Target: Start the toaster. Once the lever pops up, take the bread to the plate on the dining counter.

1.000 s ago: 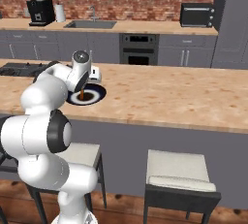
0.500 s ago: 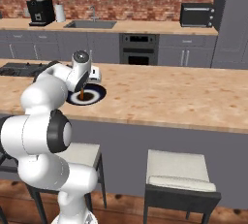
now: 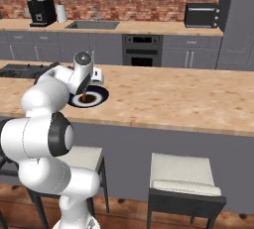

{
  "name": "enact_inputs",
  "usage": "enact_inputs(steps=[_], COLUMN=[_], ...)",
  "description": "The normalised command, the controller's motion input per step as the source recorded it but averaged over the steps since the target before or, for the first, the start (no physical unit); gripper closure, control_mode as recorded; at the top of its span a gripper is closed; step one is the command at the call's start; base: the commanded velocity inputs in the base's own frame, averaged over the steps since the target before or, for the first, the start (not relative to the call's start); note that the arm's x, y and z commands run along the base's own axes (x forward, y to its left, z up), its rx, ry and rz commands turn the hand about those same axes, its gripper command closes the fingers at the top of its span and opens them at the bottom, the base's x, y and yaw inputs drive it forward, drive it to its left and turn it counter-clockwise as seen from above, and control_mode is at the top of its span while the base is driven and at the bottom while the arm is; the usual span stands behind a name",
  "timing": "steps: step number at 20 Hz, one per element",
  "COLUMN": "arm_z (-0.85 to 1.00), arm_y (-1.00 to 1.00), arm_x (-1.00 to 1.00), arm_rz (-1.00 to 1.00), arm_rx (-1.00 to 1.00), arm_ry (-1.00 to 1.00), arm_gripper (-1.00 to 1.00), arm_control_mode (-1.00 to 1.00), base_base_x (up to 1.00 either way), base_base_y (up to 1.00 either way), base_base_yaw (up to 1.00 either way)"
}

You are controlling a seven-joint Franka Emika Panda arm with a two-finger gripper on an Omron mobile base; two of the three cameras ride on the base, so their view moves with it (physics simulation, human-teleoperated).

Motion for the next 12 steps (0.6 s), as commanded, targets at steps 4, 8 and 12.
enact_inputs(steps=[4,8,12], arm_z=[-0.09,-0.12,-0.03], arm_y=[0.00,0.00,0.06], arm_x=[0.00,0.00,0.00], arm_rz=[0.00,0.00,0.00], arm_rx=[0.00,0.00,0.00], arm_ry=[-0.06,-0.07,-0.02], arm_gripper=[1.00,1.00,1.00], arm_control_mode=[-1.00,-1.00,-1.00], base_base_x=[0.00,0.00,0.00], base_base_y=[0.00,0.00,0.00], base_base_yaw=[0.00,0.00,0.00])
